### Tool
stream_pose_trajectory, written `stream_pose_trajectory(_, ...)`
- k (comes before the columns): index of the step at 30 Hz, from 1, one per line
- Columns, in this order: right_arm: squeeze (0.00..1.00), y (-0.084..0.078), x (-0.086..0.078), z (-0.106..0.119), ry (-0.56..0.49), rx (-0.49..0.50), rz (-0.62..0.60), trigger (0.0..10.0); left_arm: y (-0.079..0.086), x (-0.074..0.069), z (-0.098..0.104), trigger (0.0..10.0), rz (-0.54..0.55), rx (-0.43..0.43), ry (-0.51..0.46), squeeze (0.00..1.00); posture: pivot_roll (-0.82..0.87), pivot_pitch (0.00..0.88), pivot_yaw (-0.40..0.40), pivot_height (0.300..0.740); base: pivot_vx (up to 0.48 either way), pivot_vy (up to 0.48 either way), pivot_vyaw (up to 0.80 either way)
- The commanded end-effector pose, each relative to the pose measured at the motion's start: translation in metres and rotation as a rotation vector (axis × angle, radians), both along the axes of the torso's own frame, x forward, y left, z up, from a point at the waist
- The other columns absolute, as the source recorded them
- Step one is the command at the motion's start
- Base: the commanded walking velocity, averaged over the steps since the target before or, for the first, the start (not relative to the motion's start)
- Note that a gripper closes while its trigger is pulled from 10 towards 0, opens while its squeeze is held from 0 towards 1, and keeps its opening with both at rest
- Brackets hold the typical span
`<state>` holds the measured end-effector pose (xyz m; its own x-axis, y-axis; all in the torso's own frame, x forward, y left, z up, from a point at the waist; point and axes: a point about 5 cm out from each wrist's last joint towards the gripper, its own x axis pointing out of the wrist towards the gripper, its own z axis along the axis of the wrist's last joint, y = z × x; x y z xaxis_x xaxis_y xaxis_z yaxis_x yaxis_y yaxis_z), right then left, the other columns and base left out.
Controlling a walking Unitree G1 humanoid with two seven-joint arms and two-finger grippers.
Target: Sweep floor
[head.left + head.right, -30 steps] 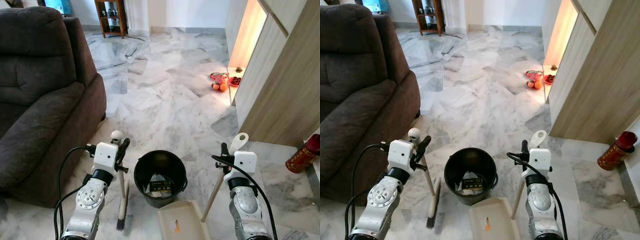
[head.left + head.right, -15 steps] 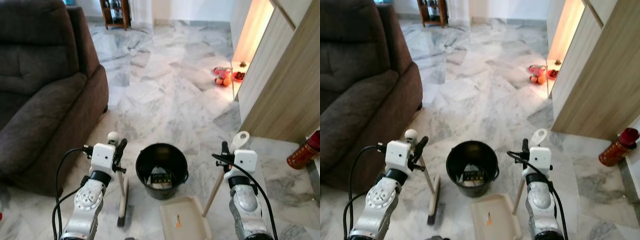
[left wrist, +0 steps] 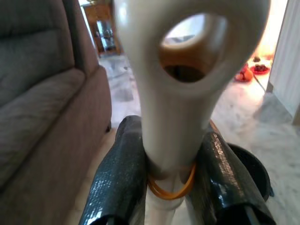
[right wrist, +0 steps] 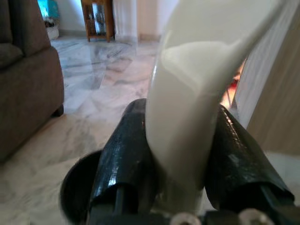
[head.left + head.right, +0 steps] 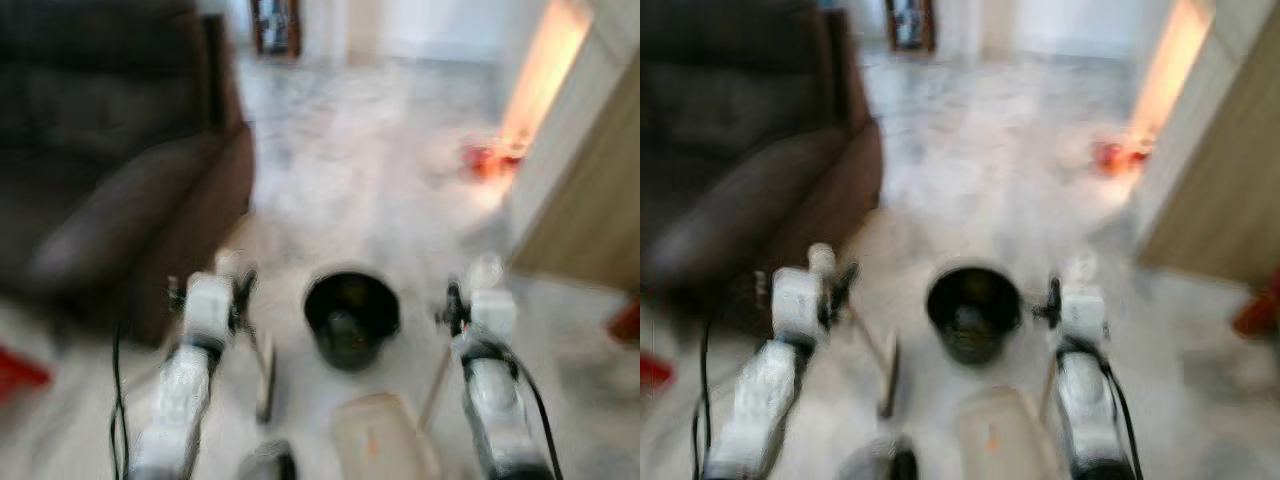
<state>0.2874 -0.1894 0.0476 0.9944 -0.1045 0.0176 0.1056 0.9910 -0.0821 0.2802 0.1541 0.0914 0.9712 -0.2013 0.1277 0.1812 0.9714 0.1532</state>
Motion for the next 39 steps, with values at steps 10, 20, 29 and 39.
stream_pose_trajectory(10, 0.0, 0.0032, 0.0059, 0.0056, -0.03, 0.02, -0.001, 10.0, 0.0028, 0.0057, 0.0117, 10.0, 0.008, 0.002, -0.048, 0.0, 0.1, 0.05, 0.029, 0.74, -0.1, 0.0, 0.0)
stream_pose_trajectory(20, 0.0, 0.0035, 0.0061, 0.0036, -0.021, 0.038, -0.01, 10.0, 0.0021, 0.0069, 0.0118, 10.0, 0.013, 0.013, -0.049, 0.0, 0.1, 0.049, 0.029, 0.74, 0.0, 0.0, 0.0)
stream_pose_trajectory(29, 0.0, 0.0028, 0.0076, 0.0014, -0.002, 0.046, -0.019, 10.0, 0.0015, 0.0077, 0.0117, 10.0, 0.016, 0.012, -0.051, 0.0, 0.1, 0.048, 0.027, 0.74, 0.0, 0.0, -0.62)
stream_pose_trajectory(39, 0.0, 0.0023, 0.0091, 0.0006, 0.008, 0.03, -0.024, 10.0, 0.0, 0.0084, 0.0117, 10.0, 0.014, 0.005, -0.052, 0.0, 0.1, 0.045, 0.024, 0.74, 0.0, 0.0, -0.8)
